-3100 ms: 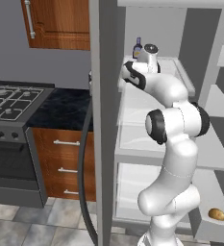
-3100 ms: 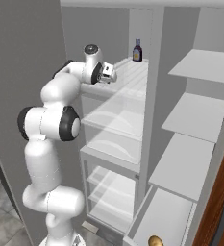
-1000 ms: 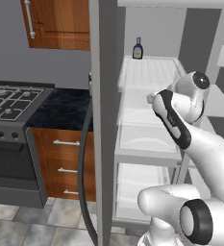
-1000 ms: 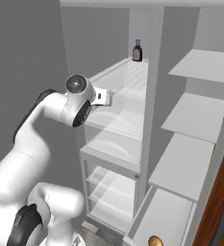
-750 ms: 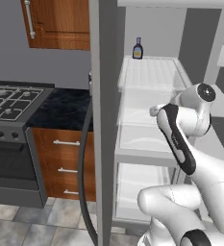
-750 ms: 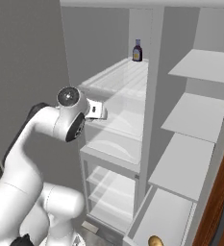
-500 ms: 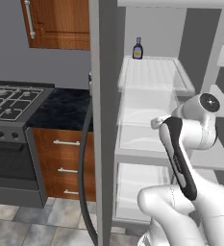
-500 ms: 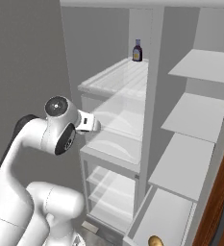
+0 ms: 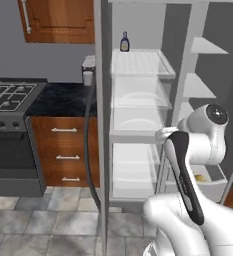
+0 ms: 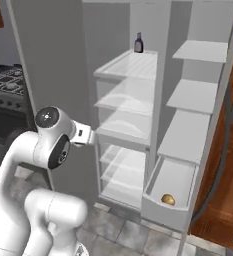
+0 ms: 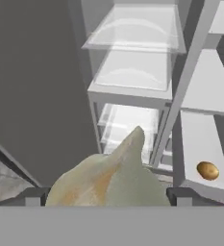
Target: Take the potato and garlic from the fridge shelf and place them in the freezer drawer to begin freezing them.
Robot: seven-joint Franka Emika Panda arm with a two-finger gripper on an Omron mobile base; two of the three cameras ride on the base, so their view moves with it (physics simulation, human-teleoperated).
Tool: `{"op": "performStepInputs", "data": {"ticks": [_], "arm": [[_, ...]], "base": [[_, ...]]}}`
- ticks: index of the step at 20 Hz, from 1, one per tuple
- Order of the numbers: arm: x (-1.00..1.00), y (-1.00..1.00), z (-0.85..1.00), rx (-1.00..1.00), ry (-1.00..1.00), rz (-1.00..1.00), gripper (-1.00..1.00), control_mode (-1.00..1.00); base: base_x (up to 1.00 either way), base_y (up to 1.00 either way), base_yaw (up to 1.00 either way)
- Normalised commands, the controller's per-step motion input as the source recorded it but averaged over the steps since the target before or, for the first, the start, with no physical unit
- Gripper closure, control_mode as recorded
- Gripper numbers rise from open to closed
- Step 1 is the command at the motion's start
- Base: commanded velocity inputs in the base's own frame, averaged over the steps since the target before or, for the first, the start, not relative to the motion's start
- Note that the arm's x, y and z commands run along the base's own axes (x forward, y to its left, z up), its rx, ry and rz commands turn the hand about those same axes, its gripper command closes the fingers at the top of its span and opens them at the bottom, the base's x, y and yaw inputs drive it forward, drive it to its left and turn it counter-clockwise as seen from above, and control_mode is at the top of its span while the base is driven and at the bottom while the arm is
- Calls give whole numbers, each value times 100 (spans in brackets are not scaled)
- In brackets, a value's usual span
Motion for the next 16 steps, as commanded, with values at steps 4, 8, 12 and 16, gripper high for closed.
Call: {"op": "performStepInputs", "data": {"ticks": [4,8,12,16], "arm": [[0,0,0,0,0,0,100,100],[0,0,0,0,0,0,100,100],[0,0,0,0,0,0,100,100],[0,0,0,0,0,0,100,100]], "base": [[-36,-17,-47],[26,-2,-44],[60,-23,-29],[43,-30,-26]]}}
